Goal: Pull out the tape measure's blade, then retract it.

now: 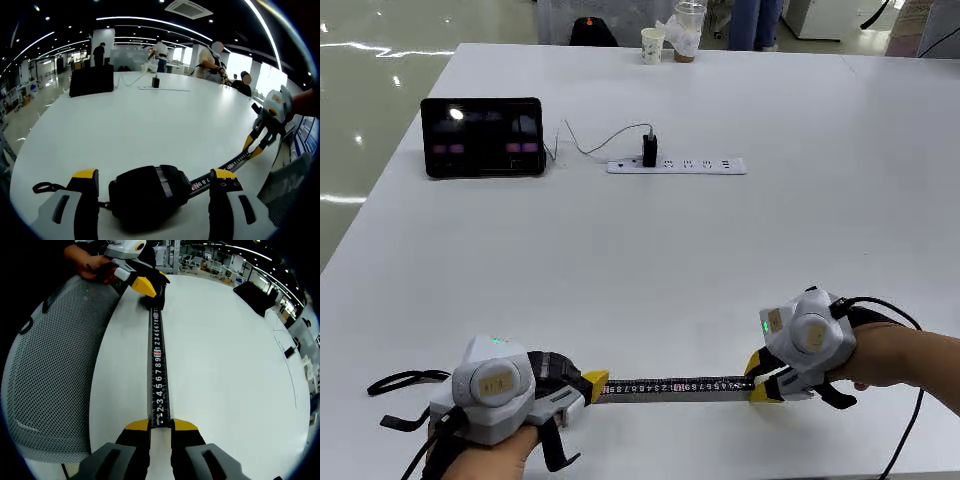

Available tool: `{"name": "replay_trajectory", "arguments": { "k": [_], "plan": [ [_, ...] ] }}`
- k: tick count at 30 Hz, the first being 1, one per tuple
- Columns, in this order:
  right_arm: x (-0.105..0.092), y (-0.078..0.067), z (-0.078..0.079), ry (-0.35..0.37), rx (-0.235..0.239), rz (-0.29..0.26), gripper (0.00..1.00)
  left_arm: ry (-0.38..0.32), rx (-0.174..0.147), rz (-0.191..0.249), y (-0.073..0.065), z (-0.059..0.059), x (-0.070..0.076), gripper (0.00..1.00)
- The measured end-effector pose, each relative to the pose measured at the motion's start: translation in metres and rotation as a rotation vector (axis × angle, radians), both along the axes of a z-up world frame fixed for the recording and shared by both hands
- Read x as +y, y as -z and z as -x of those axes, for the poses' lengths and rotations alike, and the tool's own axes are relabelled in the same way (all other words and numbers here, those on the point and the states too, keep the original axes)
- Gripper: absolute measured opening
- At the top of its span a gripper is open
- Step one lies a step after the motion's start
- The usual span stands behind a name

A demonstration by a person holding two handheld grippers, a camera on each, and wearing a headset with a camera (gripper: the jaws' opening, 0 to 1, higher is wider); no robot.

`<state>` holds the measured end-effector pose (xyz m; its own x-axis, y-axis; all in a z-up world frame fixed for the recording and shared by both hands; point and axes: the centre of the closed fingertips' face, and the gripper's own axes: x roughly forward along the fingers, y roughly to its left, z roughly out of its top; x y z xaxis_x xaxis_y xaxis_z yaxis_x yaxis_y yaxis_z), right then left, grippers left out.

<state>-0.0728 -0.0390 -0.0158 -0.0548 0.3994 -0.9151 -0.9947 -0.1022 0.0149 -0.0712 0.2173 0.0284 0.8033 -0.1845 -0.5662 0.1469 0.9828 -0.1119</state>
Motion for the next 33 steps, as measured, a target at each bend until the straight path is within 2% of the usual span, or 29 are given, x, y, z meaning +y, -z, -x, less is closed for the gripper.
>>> {"name": "replay_trajectory", "arguments": {
  "k": [2, 4, 5, 10, 14, 19, 21, 24, 33],
  "plan": [
    [0.001, 0.001, -0.001, 0.005, 0.002, 0.010, 0.11, -0.011, 0.034, 0.016, 0.004, 0.003, 0.000, 0.84],
    [0.000, 0.000, -0.001, 0.110, 0.051, 0.030, 0.11, -0.017, 0.044, 0.027, 0.006, 0.003, 0.001, 0.82],
    [0.001, 0.000, -0.002, 0.120, 0.059, 0.031, 0.11, -0.019, 0.047, 0.031, 0.006, 0.004, 0.000, 0.82],
    [0.001, 0.001, -0.003, 0.095, 0.058, 0.052, 0.11, -0.020, 0.059, 0.028, 0.006, 0.005, 0.000, 0.72],
    [0.000, 0.001, -0.002, 0.094, 0.045, 0.056, 0.11, -0.030, 0.080, 0.028, 0.010, 0.006, 0.002, 0.69],
    [0.000, 0.001, -0.002, 0.082, 0.021, 0.055, 0.11, -0.046, 0.086, 0.018, 0.010, 0.006, 0.006, 0.63],
    [0.000, 0.001, -0.002, 0.073, 0.019, 0.055, 0.11, -0.053, 0.095, 0.033, 0.009, 0.007, 0.006, 0.62],
    [0.000, 0.001, -0.003, 0.069, 0.019, 0.053, 0.11, -0.045, 0.105, 0.009, 0.010, 0.008, 0.004, 0.62],
    [-0.001, 0.001, -0.002, 0.076, 0.015, 0.054, 0.11, -0.030, 0.114, -0.026, 0.012, 0.008, 0.004, 0.61]
  ]
}}
